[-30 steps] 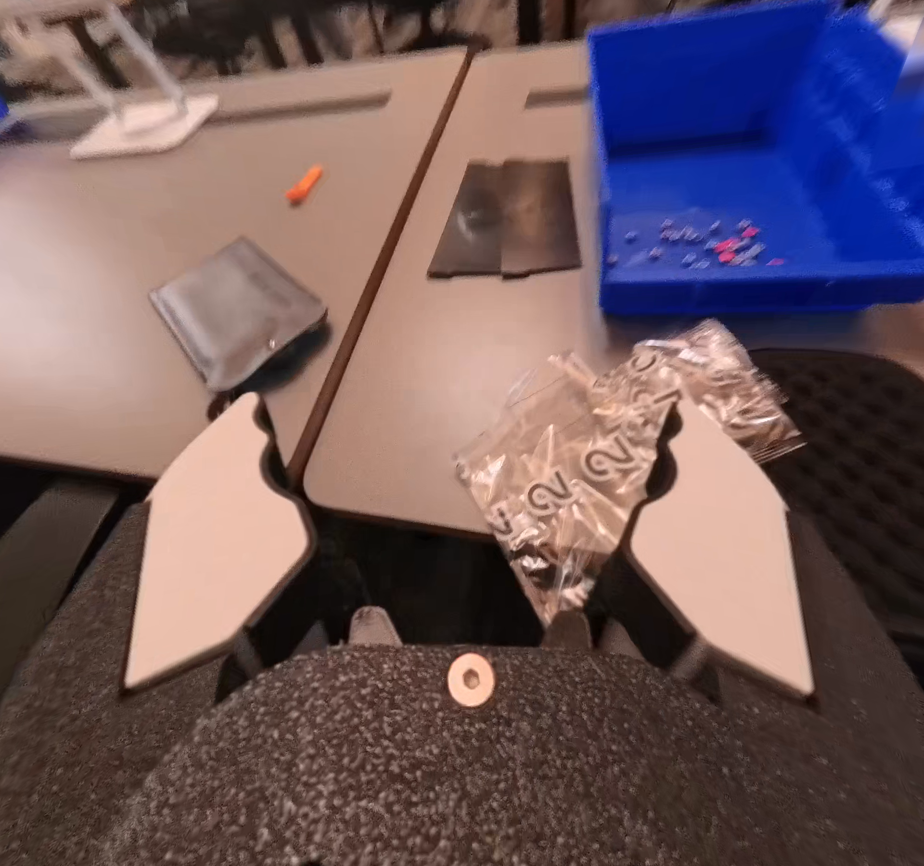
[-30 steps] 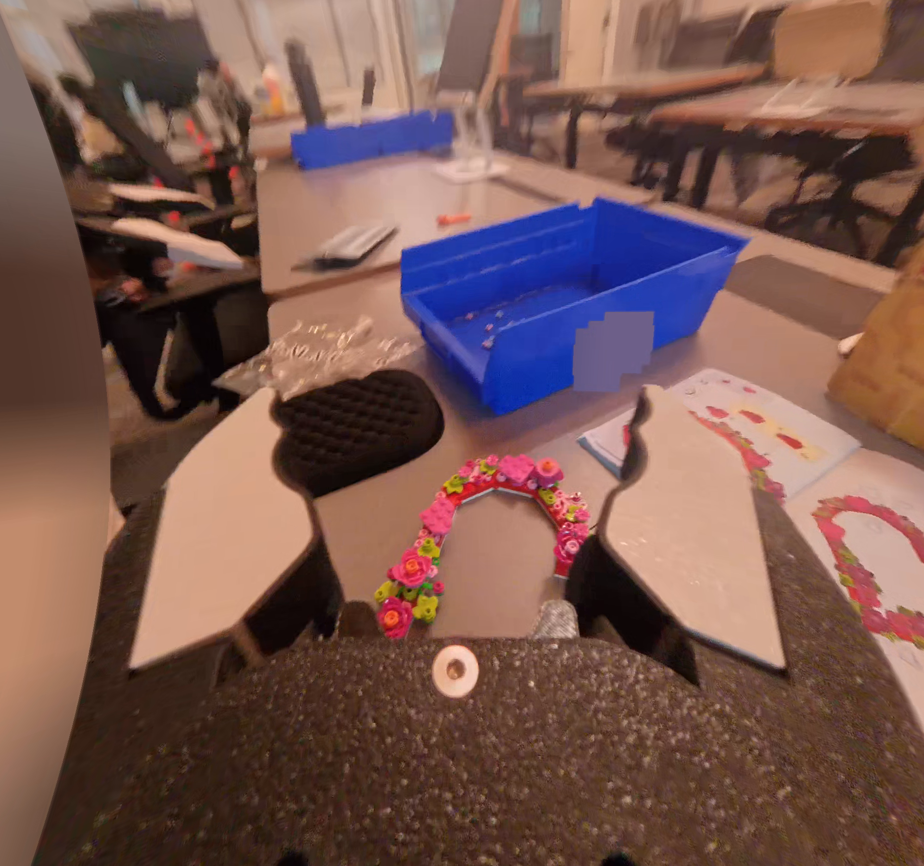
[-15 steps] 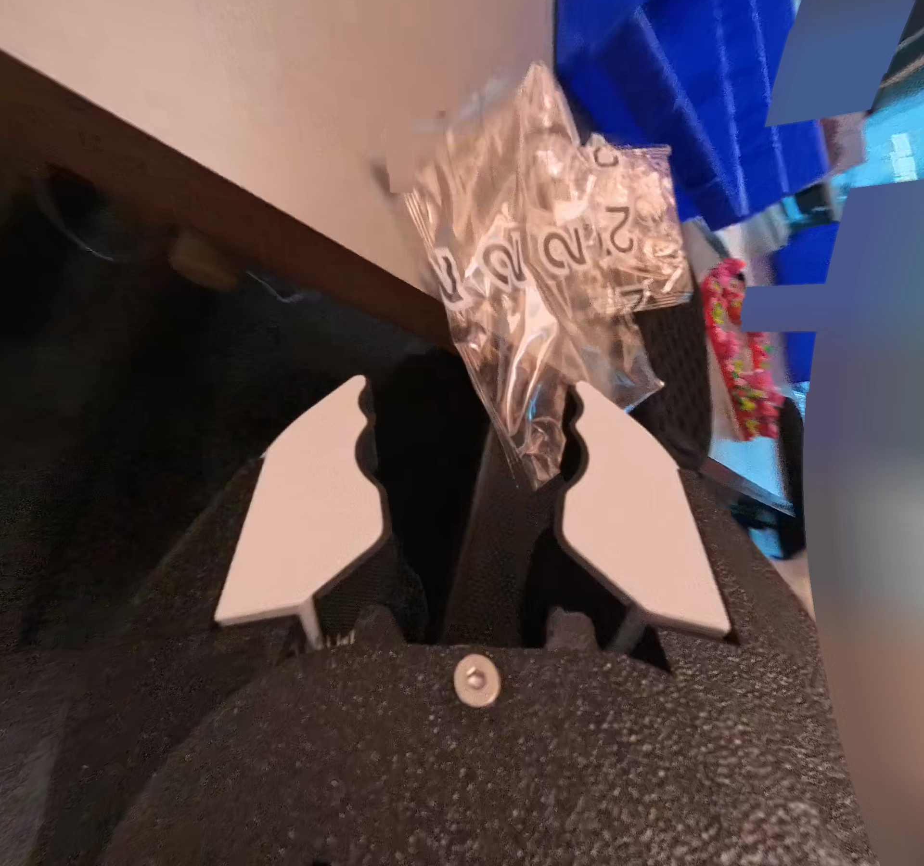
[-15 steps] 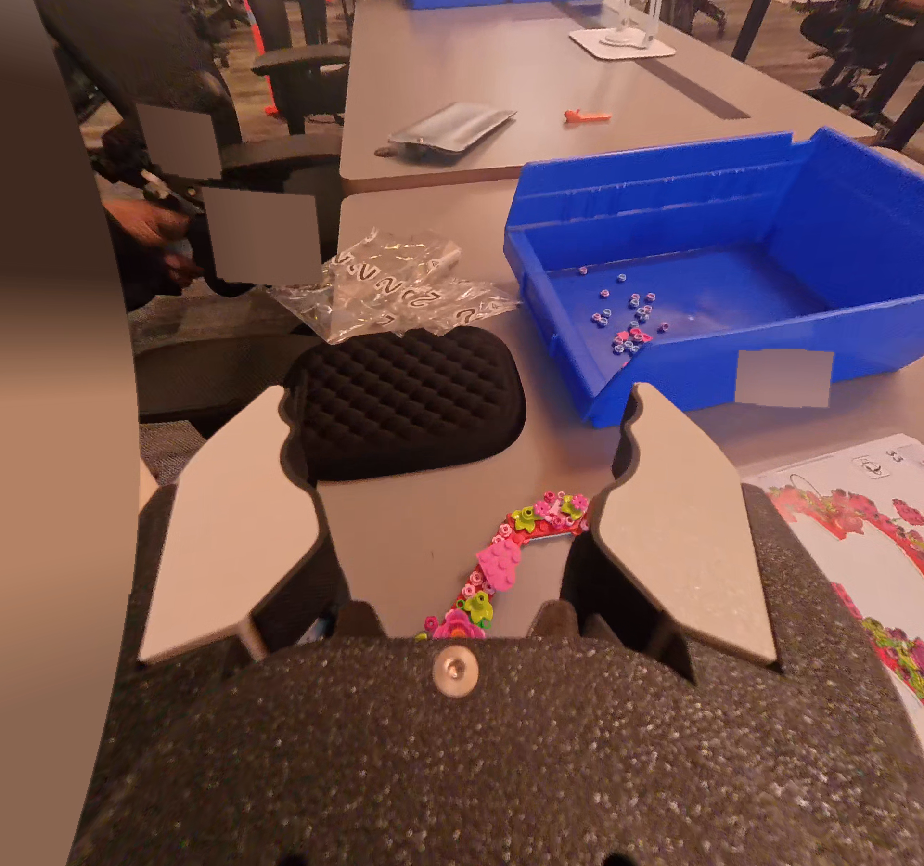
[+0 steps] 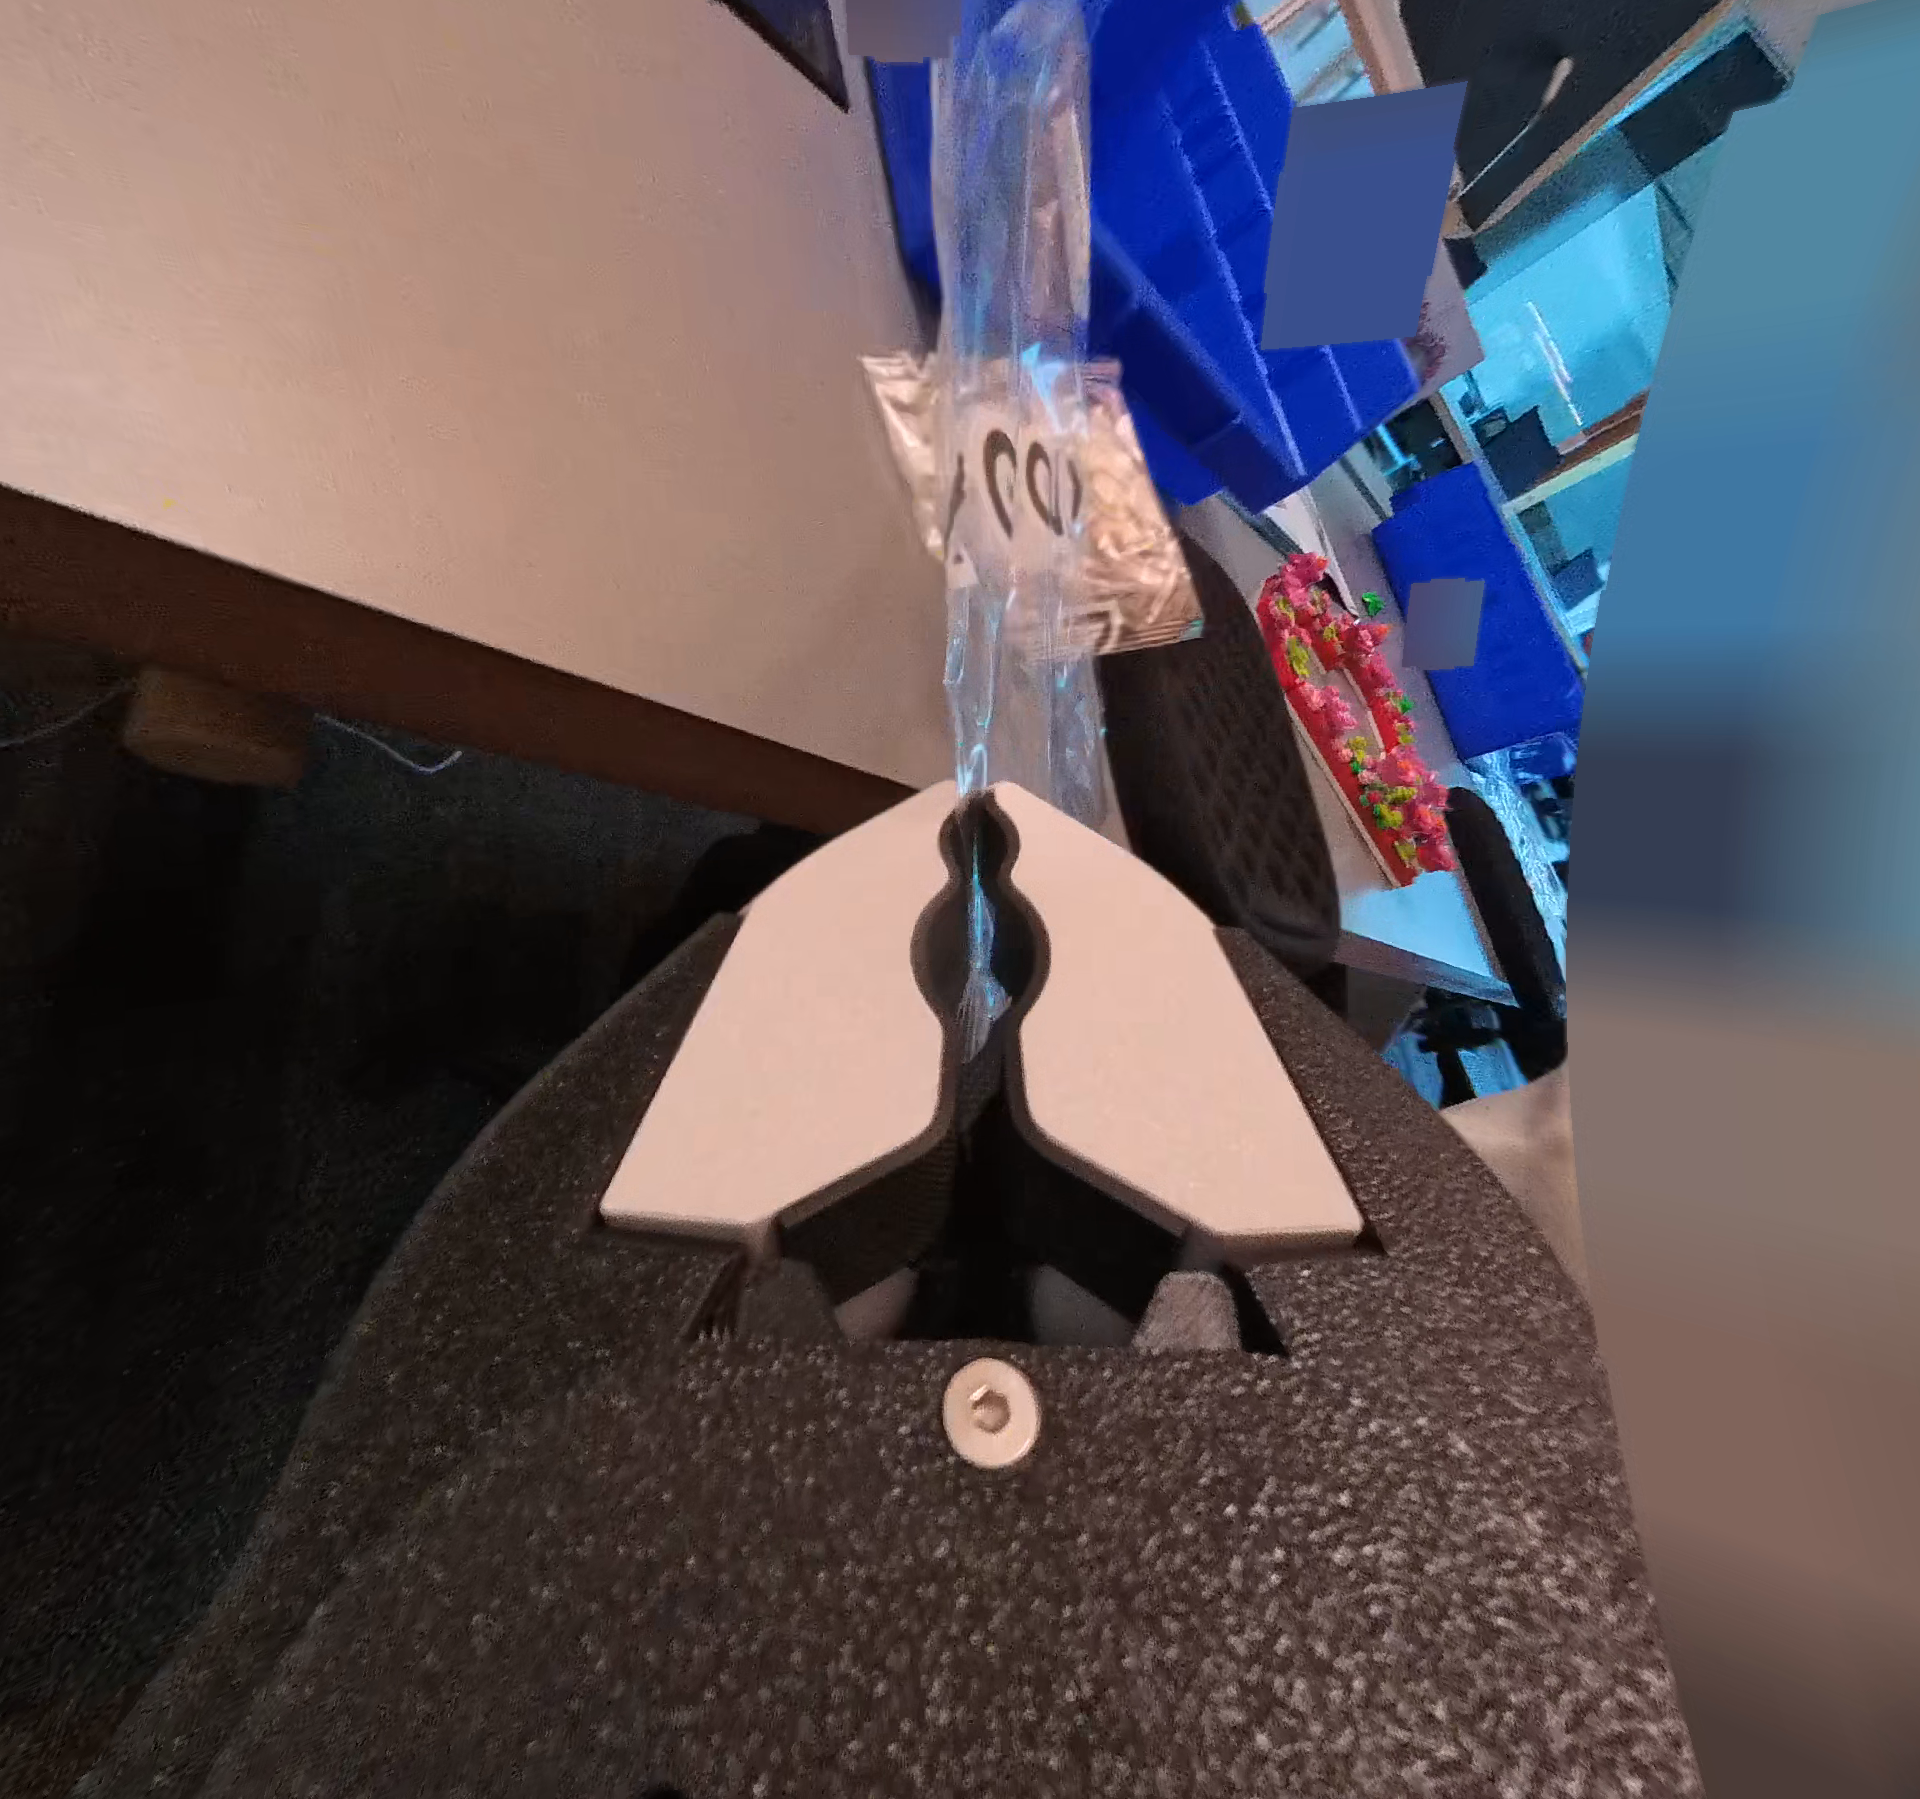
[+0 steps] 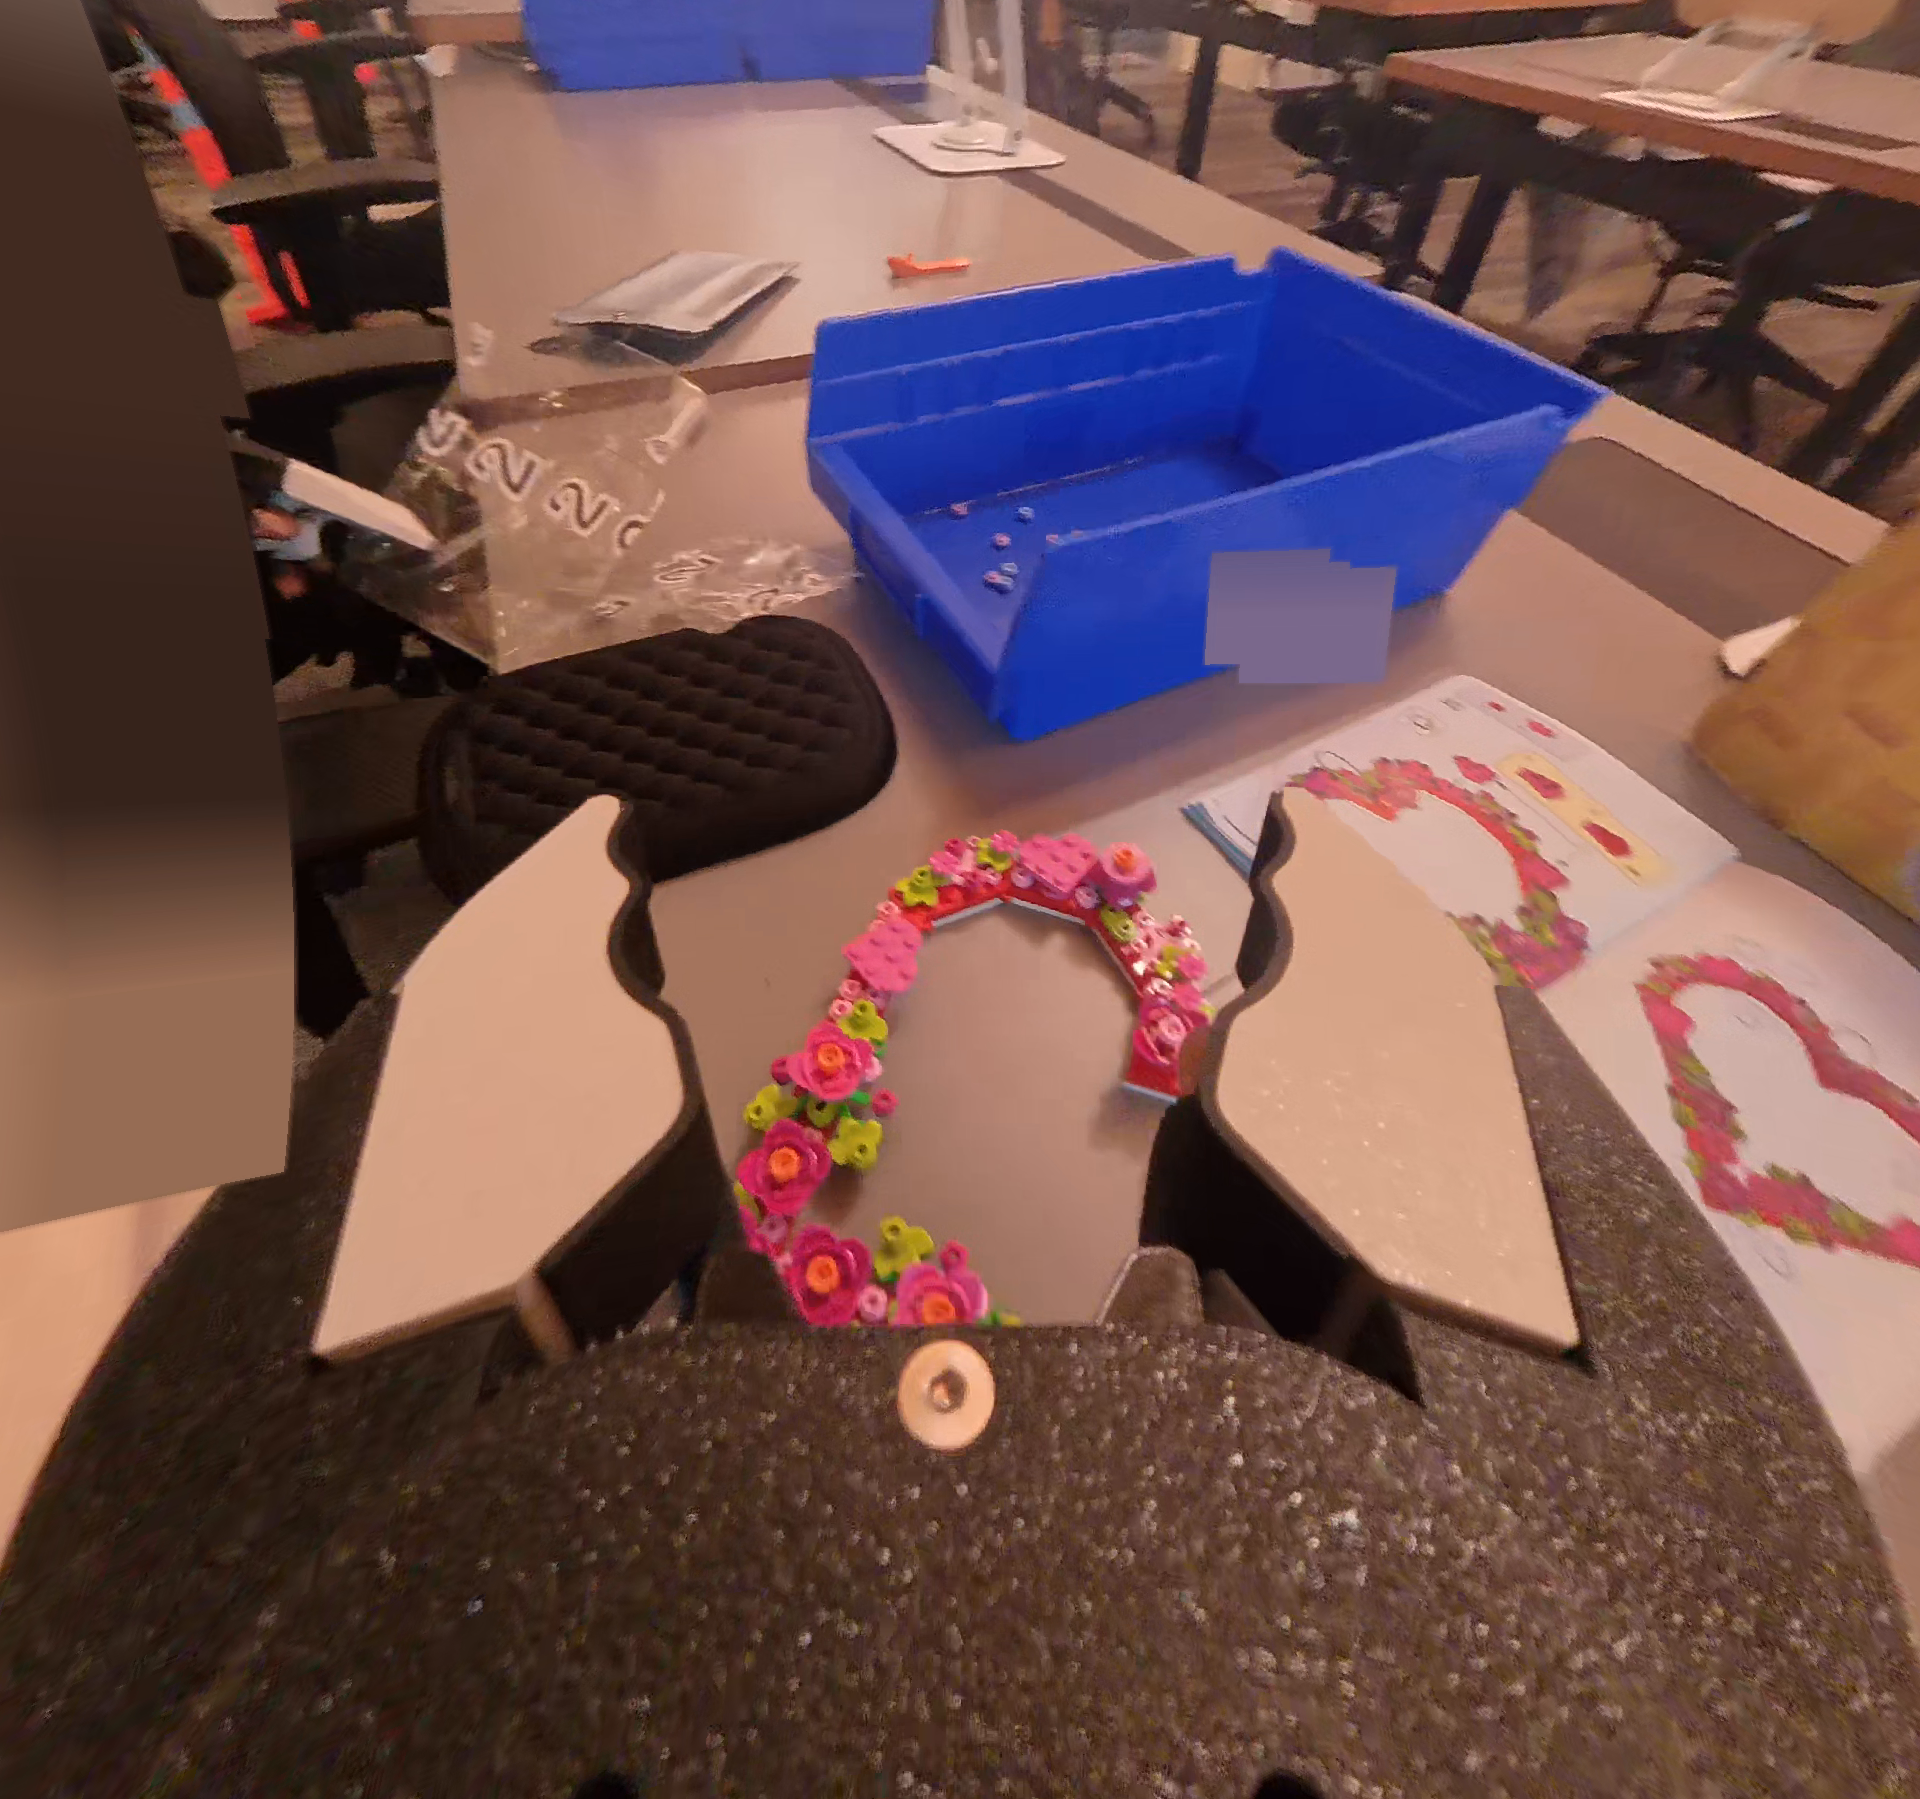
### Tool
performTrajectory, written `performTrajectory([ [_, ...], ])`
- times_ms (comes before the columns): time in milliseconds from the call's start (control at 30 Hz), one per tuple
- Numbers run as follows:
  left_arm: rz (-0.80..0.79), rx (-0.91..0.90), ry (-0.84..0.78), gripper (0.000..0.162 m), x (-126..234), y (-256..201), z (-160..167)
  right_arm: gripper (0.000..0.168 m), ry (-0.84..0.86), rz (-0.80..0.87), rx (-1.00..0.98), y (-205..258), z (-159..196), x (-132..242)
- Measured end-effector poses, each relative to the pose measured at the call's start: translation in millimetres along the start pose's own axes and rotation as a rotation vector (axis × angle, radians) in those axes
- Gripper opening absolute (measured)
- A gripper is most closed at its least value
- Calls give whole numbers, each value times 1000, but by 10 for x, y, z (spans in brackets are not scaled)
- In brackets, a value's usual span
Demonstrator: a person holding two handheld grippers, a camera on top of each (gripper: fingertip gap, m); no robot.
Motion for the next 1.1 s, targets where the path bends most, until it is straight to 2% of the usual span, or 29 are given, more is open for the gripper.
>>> performTrajectory([
  [267,46,-92,-41,0,55,-193,-283,103,-16,108,-46,-136,125,299],
  [400,103,-124,-60,0,50,-294,-433,104,-2,122,-40,-127,160,321],
  [633,68,-122,-41,0,6,-200,-577,104,8,133,-42,-130,183,309],
  [800,62,-128,-91,0,57,-161,-830,103,24,145,-33,-135,190,327],
  [900,1,-152,-2,0,53,-61,-1114,104,30,144,-32,-127,192,338],
  [1100,-187,-201,314,0,-205,258,-1612,101,60,102,-38,-66,216,309],
])
Point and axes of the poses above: each gripper's, where its closed fingertips meet, x back along the fingers, z out of its underside, y = z × x across the jaws, the point moved 5 cm from there along x, back along the fingers, and after that the axes turned 2 degrees about x, right-handed, at the moved point
